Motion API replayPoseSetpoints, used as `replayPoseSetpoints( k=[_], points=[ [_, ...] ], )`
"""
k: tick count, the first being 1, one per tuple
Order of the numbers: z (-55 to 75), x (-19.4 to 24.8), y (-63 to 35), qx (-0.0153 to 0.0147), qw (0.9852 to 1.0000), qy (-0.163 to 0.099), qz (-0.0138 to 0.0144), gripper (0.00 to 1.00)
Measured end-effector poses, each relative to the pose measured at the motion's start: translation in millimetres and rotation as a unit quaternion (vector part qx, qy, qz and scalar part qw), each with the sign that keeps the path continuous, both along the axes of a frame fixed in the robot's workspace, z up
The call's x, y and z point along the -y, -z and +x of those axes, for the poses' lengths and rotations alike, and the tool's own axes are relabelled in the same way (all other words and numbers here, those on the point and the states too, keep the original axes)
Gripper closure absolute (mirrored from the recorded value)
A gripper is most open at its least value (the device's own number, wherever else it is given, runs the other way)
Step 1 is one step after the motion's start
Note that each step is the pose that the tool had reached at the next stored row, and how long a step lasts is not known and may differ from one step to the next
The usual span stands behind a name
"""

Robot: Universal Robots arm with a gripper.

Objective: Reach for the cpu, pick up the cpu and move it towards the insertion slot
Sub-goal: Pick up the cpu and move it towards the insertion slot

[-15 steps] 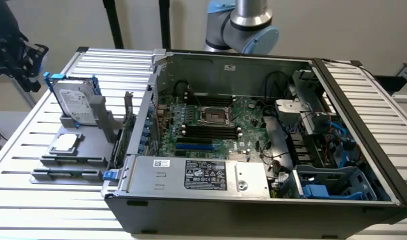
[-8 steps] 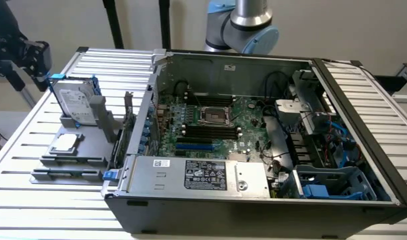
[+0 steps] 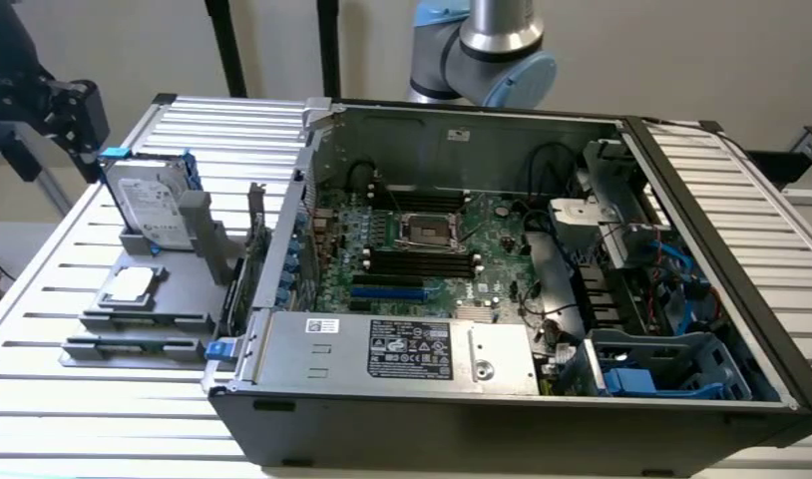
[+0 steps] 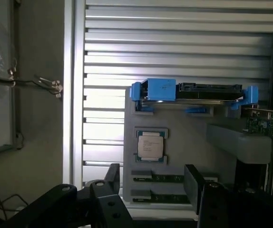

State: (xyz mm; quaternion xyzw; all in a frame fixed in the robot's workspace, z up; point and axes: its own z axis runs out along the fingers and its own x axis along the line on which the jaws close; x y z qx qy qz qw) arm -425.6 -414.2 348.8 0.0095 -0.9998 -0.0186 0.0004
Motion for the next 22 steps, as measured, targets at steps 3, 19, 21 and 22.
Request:
replayPoseSetpoints(
  k=[3,19,21,22],
  points=[
    [1.1,4.9,4.7,0.0001,1.0,0.0,0.0007,0.35],
    [13.4,10.8,33.7,0.0,1.0,0.0,0.0007,0.35],
    [13.8,10.9,37.4,0.0,1.0,0.0,0.0007,0.35],
    [13.9,11.0,39.2,0.0,1.0,0.0,0.0007,0.35]
  ],
)
